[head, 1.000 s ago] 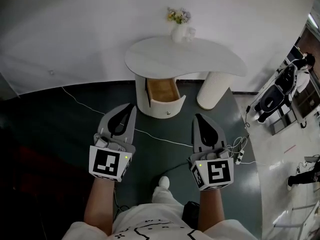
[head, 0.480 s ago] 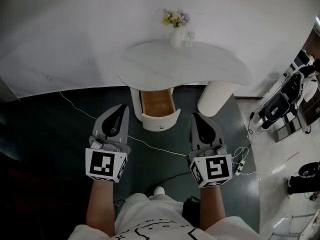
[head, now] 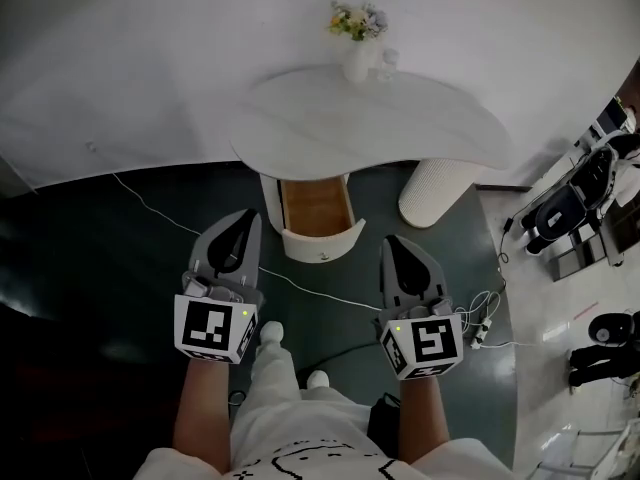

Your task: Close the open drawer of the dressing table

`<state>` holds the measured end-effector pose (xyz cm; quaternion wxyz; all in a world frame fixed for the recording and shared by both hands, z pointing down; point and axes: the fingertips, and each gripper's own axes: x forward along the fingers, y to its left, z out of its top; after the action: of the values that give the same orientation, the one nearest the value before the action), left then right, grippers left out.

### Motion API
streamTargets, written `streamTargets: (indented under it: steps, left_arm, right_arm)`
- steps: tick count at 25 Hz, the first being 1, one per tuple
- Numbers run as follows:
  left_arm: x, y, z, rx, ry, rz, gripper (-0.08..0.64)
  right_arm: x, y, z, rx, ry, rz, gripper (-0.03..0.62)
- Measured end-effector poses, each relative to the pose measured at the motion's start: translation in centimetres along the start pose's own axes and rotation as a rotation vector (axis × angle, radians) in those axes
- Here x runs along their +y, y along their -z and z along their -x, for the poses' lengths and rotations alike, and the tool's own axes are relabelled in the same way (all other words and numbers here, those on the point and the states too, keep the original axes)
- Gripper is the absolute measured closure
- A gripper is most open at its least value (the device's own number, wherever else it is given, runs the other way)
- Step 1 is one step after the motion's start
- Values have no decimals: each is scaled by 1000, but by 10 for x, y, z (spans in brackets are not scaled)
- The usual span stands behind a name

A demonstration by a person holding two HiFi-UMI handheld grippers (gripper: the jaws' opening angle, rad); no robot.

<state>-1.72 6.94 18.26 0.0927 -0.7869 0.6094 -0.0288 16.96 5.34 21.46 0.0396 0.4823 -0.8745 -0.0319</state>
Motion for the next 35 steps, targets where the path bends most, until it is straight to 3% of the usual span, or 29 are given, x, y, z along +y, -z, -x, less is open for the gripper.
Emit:
streamTargets:
  steps: [20, 28, 35]
  left_arm:
    - [120, 91, -162, 59, 246, 89, 543]
    - [115, 140, -180, 119, 342, 137, 543]
    - [103, 190, -186, 206, 377, 188, 543]
  right_arm:
    - [-1, 57, -175, 171, 192, -44, 595]
    - [-1, 115, -171, 292, 287, -148, 595]
    - [8, 168, -173, 420, 260, -146, 595]
